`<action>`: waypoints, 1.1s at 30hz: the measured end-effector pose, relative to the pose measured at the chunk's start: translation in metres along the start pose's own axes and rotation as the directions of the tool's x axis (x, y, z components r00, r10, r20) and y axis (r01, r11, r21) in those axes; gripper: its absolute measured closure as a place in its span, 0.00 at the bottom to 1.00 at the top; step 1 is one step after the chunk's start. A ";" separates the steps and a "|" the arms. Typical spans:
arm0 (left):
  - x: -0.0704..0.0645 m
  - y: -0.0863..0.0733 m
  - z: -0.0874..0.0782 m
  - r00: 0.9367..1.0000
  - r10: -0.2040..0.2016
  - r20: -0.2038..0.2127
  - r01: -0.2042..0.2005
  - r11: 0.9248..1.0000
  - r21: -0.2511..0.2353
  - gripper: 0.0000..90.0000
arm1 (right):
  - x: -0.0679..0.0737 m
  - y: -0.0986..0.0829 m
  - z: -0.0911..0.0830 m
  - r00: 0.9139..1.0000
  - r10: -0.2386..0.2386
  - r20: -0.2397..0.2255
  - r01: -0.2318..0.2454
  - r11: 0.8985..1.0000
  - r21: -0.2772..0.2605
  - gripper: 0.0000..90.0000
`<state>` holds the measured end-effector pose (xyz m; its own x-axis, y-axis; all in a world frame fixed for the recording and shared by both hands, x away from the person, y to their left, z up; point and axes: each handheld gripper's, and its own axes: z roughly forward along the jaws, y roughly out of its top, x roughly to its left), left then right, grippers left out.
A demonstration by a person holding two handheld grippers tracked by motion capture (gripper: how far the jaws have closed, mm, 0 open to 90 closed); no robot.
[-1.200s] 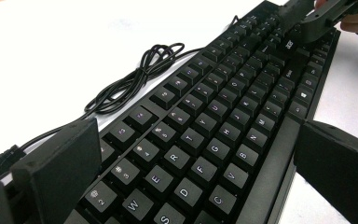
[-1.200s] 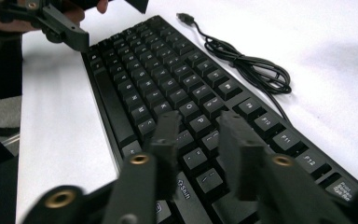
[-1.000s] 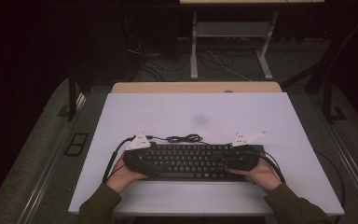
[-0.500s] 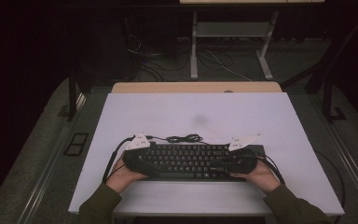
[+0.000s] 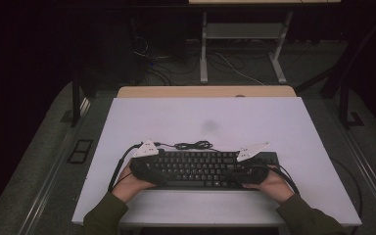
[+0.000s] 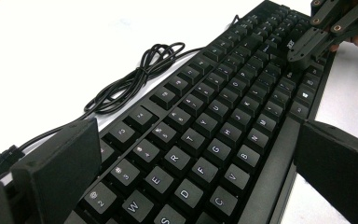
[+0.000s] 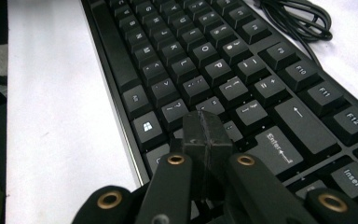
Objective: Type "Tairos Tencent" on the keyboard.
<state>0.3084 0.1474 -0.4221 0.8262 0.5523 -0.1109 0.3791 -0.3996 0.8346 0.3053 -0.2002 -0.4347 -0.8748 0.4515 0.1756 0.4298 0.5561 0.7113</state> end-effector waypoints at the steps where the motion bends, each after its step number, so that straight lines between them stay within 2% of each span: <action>1: 0.000 0.000 0.000 1.000 0.001 0.000 -0.001 1.000 0.000 0.00 | 0.000 0.000 0.000 1.000 0.000 0.000 0.000 1.000 0.000 0.99; 8: -0.001 0.001 0.002 1.000 0.003 -0.001 -0.003 1.000 0.003 0.00 | 0.000 -0.002 0.001 1.000 -0.008 0.003 0.008 1.000 0.013 0.99; 12: -0.001 0.002 0.003 1.000 0.006 -0.005 -0.006 1.000 0.005 0.00 | -0.001 -0.003 0.001 1.000 0.003 -0.004 -0.003 1.000 0.006 0.99; 17: -0.002 0.005 0.006 1.000 -0.004 -0.008 0.004 1.000 0.015 0.02 | -0.001 -0.004 0.000 1.000 0.002 -0.005 -0.002 1.000 0.005 0.99; 26: 0.003 0.016 0.015 0.999 -0.035 -0.002 0.035 0.999 0.004 0.17 | -0.001 -0.004 0.000 1.000 0.001 -0.005 -0.001 1.000 0.006 0.99; 27: 0.004 0.016 0.016 0.999 -0.032 0.005 0.032 0.999 0.007 0.22 | -0.001 -0.004 0.000 1.000 0.001 -0.005 -0.001 1.000 0.007 0.99; 31: 0.006 0.020 0.021 0.999 -0.029 0.016 0.029 1.000 0.011 0.28 | -0.001 -0.004 0.000 1.000 0.002 -0.005 -0.002 1.000 0.007 0.99; 32: 0.006 0.020 0.022 0.999 -0.029 0.015 0.029 0.999 0.015 0.32 | -0.001 -0.003 0.000 1.000 0.002 -0.004 -0.002 1.000 0.007 0.99; 33: 0.007 0.020 0.023 0.999 -0.033 0.020 0.033 0.999 0.016 0.42 | -0.001 -0.003 0.000 1.000 0.001 -0.004 -0.001 1.000 0.008 0.99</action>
<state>0.3311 0.1263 -0.4182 0.8211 0.5509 -0.1492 0.4128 -0.3926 0.8219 0.3047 -0.2024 -0.4376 -0.8755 0.4489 0.1789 0.4321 0.5614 0.7058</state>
